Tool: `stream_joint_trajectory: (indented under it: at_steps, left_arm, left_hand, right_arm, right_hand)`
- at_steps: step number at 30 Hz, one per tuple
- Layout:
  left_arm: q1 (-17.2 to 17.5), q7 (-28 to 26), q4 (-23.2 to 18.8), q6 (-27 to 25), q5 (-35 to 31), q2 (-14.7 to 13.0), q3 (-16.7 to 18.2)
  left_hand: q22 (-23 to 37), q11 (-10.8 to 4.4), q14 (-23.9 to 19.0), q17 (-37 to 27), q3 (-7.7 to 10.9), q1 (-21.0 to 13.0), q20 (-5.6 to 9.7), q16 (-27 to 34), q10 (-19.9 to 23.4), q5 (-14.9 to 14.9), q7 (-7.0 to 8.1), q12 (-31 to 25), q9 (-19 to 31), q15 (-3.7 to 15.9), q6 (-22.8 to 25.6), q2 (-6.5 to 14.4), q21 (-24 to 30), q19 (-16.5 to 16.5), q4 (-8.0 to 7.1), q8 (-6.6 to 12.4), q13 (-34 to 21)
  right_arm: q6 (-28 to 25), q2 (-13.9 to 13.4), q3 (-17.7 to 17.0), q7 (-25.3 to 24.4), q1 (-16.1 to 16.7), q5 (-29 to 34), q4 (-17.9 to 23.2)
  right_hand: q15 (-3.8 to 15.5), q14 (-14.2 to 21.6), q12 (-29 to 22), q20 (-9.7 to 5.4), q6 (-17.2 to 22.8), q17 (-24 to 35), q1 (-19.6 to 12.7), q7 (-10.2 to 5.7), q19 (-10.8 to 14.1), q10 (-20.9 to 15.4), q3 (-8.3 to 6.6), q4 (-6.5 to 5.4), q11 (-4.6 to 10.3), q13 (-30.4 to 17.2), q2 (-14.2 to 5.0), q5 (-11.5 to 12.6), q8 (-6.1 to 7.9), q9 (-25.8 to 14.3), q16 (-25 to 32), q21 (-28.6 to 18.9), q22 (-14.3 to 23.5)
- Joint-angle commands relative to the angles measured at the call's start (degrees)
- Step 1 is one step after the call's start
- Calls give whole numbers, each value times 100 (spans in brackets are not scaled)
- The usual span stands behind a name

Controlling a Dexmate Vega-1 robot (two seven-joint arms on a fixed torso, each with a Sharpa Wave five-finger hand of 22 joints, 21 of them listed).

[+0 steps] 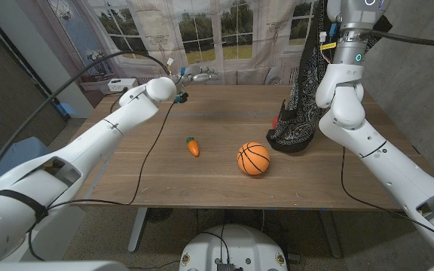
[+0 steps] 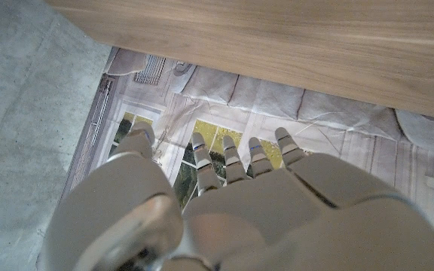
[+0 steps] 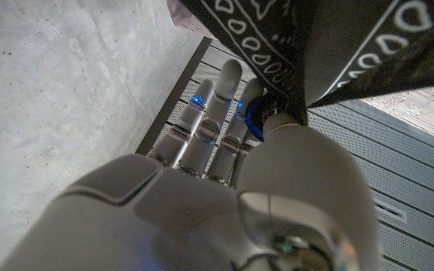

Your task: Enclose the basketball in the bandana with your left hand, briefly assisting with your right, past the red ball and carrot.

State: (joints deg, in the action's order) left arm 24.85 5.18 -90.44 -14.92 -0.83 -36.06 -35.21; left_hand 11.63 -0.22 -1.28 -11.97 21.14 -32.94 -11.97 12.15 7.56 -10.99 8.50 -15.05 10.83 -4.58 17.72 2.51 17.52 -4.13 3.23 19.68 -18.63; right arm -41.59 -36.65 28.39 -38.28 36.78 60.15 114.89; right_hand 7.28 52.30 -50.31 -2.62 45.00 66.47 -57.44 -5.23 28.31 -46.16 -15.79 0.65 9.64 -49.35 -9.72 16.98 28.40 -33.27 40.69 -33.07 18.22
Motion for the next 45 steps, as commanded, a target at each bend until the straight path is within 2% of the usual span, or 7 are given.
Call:
stream_joint_trajectory:
  at_steps: [1, 5, 12, 20, 26, 37, 45]
  left_arm:
    - [-28, -53, 5, 636, 180, -127, -98]
    - [-217, 546, 335, 1179, 431, -28, -249]
    - [-260, 578, 282, 1459, 114, 21, -459]
    - [-199, 823, 363, 1596, 371, 99, -398]
    - [96, 366, 419, 1769, 665, 218, -99]
    - [377, -949, 535, 2213, 457, 769, 75]
    - [94, -611, 846, 2253, 819, 1122, -49]
  left_hand:
    - [11, -159, -58, 57, 208, -481, -10, 3, 1, 41, 308, -11, 37, 61, 358, 143, 11, 130, 414, 37, 21]
    - [-31, -261, 66, 105, 329, -1094, -9, -81, -158, 37, 419, 78, 40, 147, 279, 25, 41, 390, 725, -97, 91]
    - [-57, -186, 268, 117, 162, -1560, -19, -130, -513, -91, 416, 209, 44, 36, -269, -389, -23, 497, 673, -440, 155]
    - [-59, -181, 436, 127, 144, -1931, 17, -149, -751, -184, 423, 259, 61, -59, -556, -366, -45, 603, 637, -622, 180]
    - [-49, -151, 416, 90, -163, -1501, -27, -94, -708, -133, 402, 183, 89, -84, -407, -418, -179, 424, 331, -647, 182]
    - [-20, -158, 171, 60, -468, -1065, -25, 11, -367, -140, 372, 10, 105, -34, -167, -539, -236, 385, 139, -623, 165]
    - [13, -284, -237, 57, -678, -900, -27, 101, 285, -206, 53, -229, 127, 71, 939, -583, -174, 636, 104, -281, 141]
  right_arm:
    - [-253, 253, 309, 433, -576, 535, -242]
    - [-276, 344, 360, 472, -670, 598, -307]
    - [-397, 557, 436, 451, -806, 669, -451]
    - [-436, 649, 473, 523, -931, 622, -524]
    - [-355, 655, 547, 448, -994, 629, -592]
    - [-108, 532, 760, 562, -1063, 903, -530]
    - [30, 577, 788, 499, -1067, 995, -551]
  right_hand:
    - [551, 59, 25, -204, 102, 35, -40, -74, -33, 14, -17, -52, 104, -33, -3, 40, 587, -19, -9, -36, 25]
    - [550, 59, 34, -199, 94, 57, -42, -65, -40, 4, -14, -56, 99, -21, -2, 44, 594, -18, -20, -49, 23]
    - [551, 75, 43, -186, 94, 98, -47, -58, -52, -19, -10, -66, 100, -11, -8, 51, 604, -2, -37, -77, 20]
    - [552, 98, 47, -174, 101, 141, -56, -48, -61, -38, -7, -72, 107, -12, -9, 55, 624, 6, -52, -109, 15]
    - [551, 110, 45, -173, 96, 167, -63, -29, -71, -50, -6, -75, 98, -21, -10, 57, 634, 13, -63, -130, 11]
    - [551, 127, 43, -170, 102, 205, -75, -39, -75, -66, -2, -80, 105, -37, -8, 59, 655, 22, -80, -170, 3]
    - [551, 142, 46, -163, 107, 229, -81, -33, -81, -87, 1, -86, 114, -37, -11, 59, 669, 36, -93, -201, -4]
